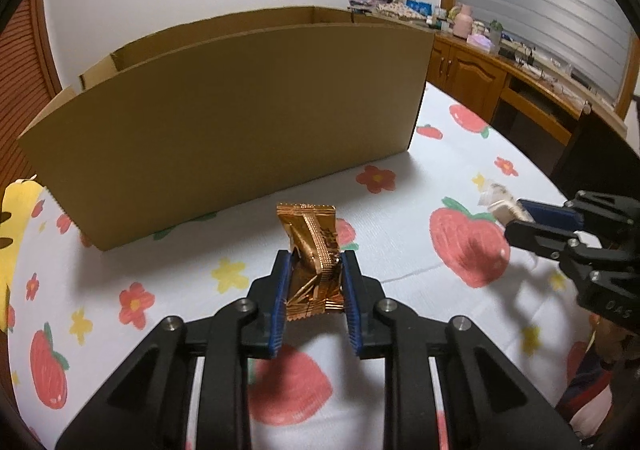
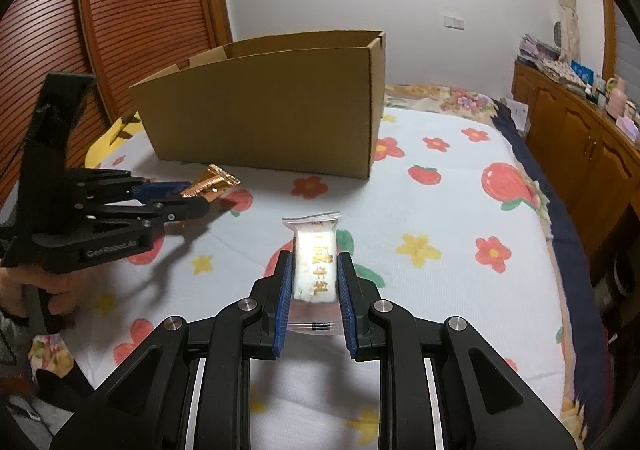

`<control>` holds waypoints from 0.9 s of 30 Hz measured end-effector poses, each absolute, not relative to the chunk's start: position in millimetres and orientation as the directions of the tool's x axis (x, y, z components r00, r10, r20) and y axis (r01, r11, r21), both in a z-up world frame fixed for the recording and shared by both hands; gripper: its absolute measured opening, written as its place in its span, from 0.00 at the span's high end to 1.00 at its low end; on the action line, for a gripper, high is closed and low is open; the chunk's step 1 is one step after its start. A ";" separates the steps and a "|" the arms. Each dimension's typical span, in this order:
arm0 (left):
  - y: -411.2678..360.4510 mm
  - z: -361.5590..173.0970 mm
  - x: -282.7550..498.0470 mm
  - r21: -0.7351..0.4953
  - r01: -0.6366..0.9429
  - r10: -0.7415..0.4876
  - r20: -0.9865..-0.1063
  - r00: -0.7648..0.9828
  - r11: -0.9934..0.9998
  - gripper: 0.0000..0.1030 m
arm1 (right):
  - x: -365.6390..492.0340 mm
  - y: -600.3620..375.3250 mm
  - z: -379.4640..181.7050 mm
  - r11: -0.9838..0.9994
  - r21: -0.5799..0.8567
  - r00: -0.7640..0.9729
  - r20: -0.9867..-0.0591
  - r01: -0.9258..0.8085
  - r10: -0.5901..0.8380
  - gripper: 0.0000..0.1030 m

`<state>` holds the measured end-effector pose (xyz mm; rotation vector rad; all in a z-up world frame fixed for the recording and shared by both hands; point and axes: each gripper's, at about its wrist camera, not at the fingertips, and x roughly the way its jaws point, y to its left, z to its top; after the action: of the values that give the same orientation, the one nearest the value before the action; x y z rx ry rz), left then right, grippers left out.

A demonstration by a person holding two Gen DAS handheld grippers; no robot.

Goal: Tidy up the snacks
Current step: 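Grasp the brown foil bar with the left tool while the right tool grasps the white packet, then carry both snacks over the box and open both tools to drop them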

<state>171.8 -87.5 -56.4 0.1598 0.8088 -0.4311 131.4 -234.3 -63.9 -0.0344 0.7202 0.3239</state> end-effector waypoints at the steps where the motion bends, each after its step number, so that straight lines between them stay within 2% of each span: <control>1: -84.8 -54.9 170.0 -0.029 0.431 -0.316 -0.724 0.613 0.902 0.78 | 131.5 -232.5 -63.9 0.949 0.078 0.704 -0.653 -0.306 0.281 0.80; 14: -39.7 -18.6 162.6 -0.062 0.390 -0.335 -0.646 0.686 0.919 0.78 | 139.8 -211.9 -57.3 0.943 0.080 0.704 -0.646 -0.322 0.295 0.80; 27: -26.2 51.2 186.7 0.016 0.394 -0.322 -0.545 0.774 0.919 0.78 | 165.6 -212.5 22.4 0.941 -0.013 0.782 -0.560 -0.339 0.274 0.80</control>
<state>186.7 -26.2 51.2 0.1316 0.5648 -0.3887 165.6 -212.5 22.4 -0.1150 0.5859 0.3313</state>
